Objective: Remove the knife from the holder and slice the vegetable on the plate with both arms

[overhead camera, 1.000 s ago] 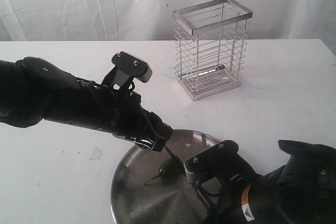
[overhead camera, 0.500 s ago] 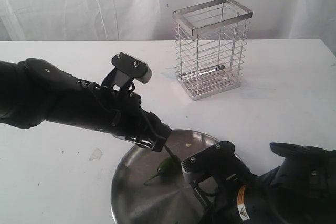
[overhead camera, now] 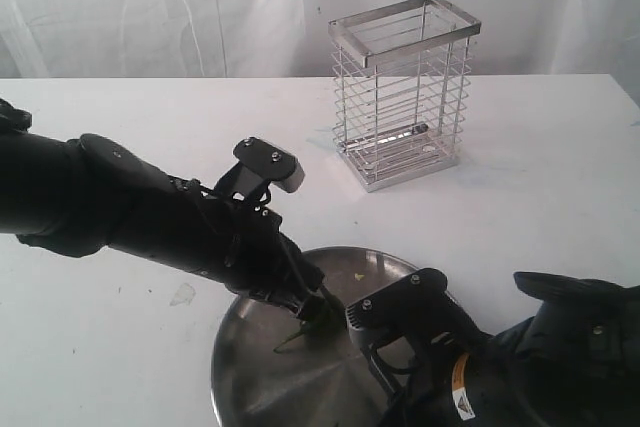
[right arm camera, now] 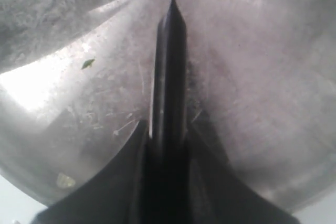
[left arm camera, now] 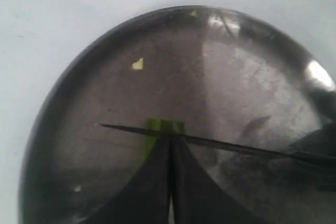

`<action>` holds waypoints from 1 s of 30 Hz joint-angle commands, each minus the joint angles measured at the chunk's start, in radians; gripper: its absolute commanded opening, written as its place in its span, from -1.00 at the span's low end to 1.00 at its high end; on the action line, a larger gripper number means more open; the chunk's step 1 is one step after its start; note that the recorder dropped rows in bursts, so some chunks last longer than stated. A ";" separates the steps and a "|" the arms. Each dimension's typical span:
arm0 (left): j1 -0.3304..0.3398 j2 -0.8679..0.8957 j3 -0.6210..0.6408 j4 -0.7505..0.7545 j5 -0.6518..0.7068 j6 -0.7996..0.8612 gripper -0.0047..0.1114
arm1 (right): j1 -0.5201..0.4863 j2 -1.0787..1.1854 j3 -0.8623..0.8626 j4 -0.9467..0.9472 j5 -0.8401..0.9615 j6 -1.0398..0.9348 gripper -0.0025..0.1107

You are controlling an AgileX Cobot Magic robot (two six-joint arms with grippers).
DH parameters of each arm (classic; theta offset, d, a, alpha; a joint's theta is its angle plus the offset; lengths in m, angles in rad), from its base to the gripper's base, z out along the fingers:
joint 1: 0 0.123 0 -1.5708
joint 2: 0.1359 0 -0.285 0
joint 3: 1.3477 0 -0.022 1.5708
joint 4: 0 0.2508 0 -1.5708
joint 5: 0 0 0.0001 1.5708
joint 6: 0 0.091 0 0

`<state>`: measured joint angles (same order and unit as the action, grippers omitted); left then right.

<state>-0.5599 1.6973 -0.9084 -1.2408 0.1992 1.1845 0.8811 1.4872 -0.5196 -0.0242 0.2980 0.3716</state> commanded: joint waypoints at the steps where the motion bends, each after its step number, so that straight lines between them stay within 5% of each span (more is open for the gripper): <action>1: 0.001 0.012 -0.038 -0.120 0.097 0.111 -0.86 | -0.005 0.000 -0.007 -0.005 -0.012 -0.010 -0.96; 30: 0.001 0.031 -0.048 -0.141 0.111 0.128 -0.86 | -0.005 0.035 -0.027 -0.039 -0.060 -0.010 -0.96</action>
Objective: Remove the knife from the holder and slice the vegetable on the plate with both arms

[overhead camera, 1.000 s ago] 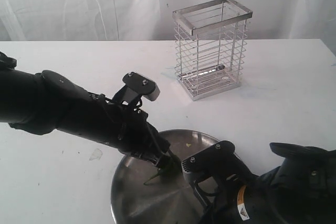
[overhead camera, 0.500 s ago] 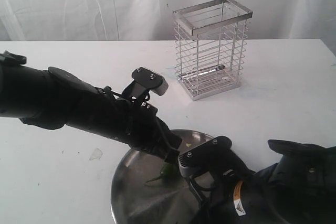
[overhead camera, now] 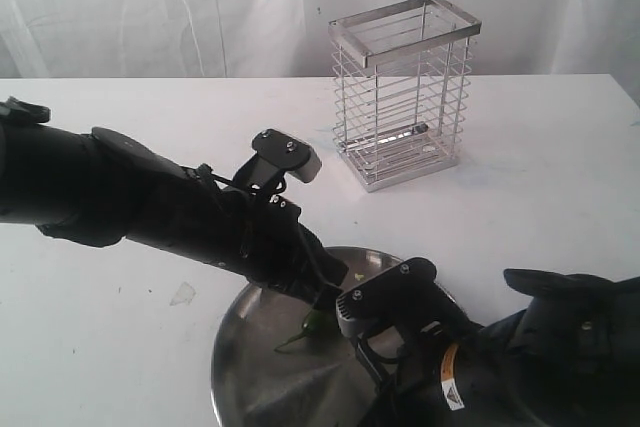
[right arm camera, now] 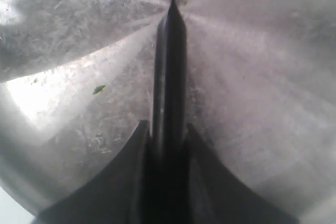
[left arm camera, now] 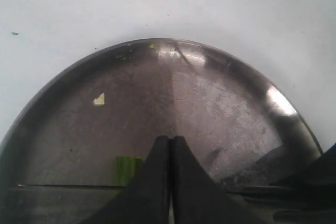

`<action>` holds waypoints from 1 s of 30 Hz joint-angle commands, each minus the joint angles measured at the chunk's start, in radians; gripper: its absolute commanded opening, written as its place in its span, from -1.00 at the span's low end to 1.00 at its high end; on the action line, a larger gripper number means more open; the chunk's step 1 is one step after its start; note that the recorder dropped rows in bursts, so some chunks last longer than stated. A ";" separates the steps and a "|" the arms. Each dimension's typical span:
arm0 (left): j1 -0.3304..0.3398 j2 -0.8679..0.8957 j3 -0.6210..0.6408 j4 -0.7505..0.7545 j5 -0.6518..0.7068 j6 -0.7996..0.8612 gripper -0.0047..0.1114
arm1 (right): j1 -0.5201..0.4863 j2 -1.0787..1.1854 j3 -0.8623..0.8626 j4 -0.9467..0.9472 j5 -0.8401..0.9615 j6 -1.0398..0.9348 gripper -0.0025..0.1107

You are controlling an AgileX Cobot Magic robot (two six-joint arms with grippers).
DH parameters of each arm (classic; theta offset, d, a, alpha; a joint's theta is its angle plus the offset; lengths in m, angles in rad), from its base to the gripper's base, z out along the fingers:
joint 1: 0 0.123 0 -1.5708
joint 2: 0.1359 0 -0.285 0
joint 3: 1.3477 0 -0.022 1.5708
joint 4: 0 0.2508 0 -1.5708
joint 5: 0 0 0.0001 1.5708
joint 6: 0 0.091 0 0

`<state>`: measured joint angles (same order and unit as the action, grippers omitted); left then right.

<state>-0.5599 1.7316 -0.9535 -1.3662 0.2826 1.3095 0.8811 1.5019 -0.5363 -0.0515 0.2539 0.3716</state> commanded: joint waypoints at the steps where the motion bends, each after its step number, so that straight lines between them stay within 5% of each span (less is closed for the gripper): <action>1: 0.001 -0.004 -0.003 -0.016 0.028 0.003 -0.86 | -0.005 0.026 -0.014 -0.012 -0.016 -0.010 -0.96; 21: 0.001 0.007 -0.003 0.015 0.026 0.003 -0.86 | -0.005 0.003 -0.045 -0.060 0.015 0.006 -0.96; 30: 0.001 0.007 -0.003 0.015 0.027 0.003 -0.86 | -0.005 0.005 -0.045 -0.267 0.059 0.217 -0.96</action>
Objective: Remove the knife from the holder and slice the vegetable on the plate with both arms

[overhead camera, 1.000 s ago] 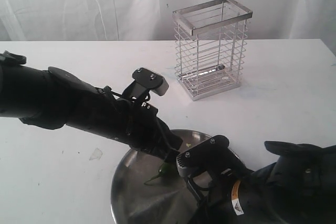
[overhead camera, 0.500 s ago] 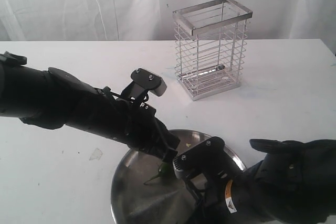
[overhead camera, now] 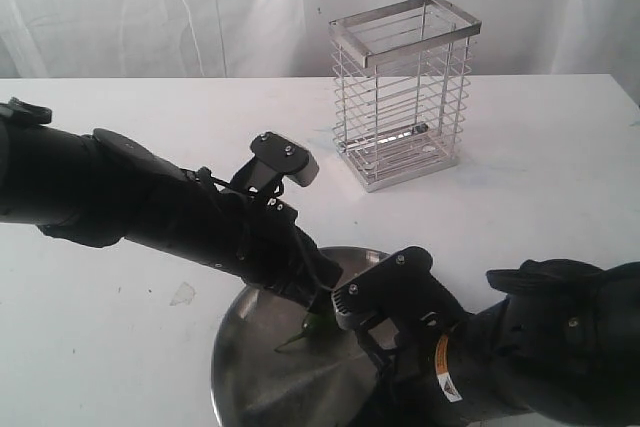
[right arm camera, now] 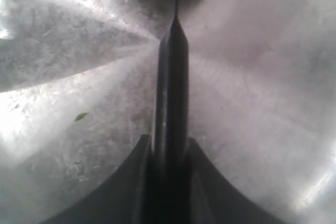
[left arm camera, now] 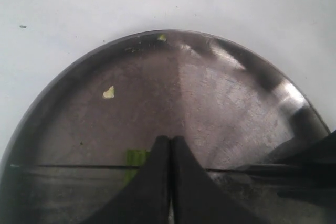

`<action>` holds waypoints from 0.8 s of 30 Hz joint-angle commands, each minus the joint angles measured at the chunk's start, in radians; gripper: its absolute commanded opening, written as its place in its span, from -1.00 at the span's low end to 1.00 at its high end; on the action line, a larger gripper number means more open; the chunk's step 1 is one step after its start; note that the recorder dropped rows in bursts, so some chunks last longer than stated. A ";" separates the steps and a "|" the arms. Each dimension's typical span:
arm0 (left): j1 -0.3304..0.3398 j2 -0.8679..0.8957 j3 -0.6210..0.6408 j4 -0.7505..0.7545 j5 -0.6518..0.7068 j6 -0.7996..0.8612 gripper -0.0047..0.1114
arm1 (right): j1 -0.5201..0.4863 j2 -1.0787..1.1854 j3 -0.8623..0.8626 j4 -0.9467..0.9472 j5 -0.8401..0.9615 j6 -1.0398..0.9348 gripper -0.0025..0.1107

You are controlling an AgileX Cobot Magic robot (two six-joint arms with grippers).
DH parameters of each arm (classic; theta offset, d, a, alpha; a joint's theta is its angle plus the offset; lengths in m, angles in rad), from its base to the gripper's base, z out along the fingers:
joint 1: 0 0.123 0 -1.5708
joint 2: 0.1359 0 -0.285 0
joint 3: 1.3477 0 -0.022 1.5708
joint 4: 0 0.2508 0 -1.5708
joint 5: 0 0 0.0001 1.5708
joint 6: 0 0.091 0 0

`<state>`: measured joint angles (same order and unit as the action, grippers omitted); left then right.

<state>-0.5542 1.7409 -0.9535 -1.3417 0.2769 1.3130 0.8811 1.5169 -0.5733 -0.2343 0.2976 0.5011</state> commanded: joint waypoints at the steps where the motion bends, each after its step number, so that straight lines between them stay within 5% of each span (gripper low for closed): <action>1: -0.005 -0.003 -0.003 -0.009 0.033 0.000 -0.86 | -0.005 -0.010 -0.008 -0.085 0.012 0.087 -0.96; 24: -0.005 -0.003 -0.003 -0.009 0.026 0.000 -0.86 | -0.005 -0.010 -0.008 -0.024 -0.011 0.040 -0.96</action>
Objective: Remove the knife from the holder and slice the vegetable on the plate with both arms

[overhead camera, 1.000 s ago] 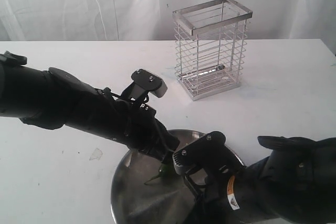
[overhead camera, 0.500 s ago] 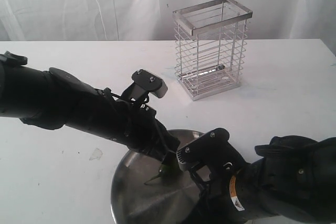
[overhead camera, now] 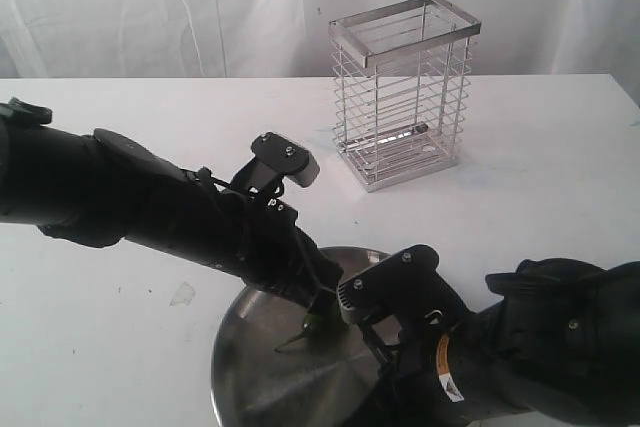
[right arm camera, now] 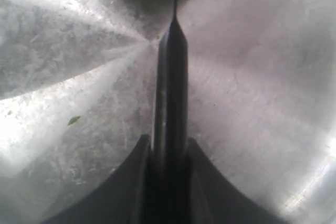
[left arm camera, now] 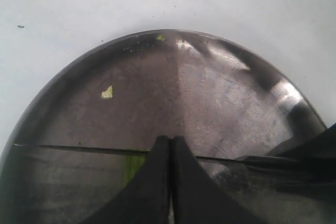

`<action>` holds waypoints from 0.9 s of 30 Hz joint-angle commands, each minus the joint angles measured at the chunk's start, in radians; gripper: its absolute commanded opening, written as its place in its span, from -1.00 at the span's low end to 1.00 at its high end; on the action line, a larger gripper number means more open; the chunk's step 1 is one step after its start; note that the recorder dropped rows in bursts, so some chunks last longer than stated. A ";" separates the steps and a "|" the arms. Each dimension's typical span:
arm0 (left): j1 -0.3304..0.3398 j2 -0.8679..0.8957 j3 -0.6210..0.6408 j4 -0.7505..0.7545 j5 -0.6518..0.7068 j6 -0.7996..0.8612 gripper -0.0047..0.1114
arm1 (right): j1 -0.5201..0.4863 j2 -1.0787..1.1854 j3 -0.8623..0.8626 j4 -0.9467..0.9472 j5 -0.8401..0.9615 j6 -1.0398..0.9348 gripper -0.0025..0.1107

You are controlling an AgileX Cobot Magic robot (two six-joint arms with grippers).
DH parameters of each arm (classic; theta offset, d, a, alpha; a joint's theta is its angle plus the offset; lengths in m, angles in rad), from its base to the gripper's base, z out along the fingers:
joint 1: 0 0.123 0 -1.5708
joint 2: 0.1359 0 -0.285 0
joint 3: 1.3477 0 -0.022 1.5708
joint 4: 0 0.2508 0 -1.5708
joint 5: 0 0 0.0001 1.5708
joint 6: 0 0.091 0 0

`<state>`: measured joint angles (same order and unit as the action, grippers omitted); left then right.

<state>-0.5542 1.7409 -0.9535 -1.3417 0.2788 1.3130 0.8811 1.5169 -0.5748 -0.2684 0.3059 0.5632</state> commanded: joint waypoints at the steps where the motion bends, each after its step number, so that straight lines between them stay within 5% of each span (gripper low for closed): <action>1: -0.005 -0.003 -0.003 -0.009 0.021 0.000 -0.86 | -0.002 -0.010 -0.006 0.014 -0.020 -0.021 -0.96; 27: -0.005 -0.003 0.049 -0.011 -0.024 0.000 -0.86 | 0.005 0.066 -0.012 -0.012 -0.053 -0.018 -0.96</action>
<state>-0.5542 1.7409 -0.9133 -1.3403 0.2387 1.3139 0.8952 1.5833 -0.5772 -0.2711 0.2739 0.5514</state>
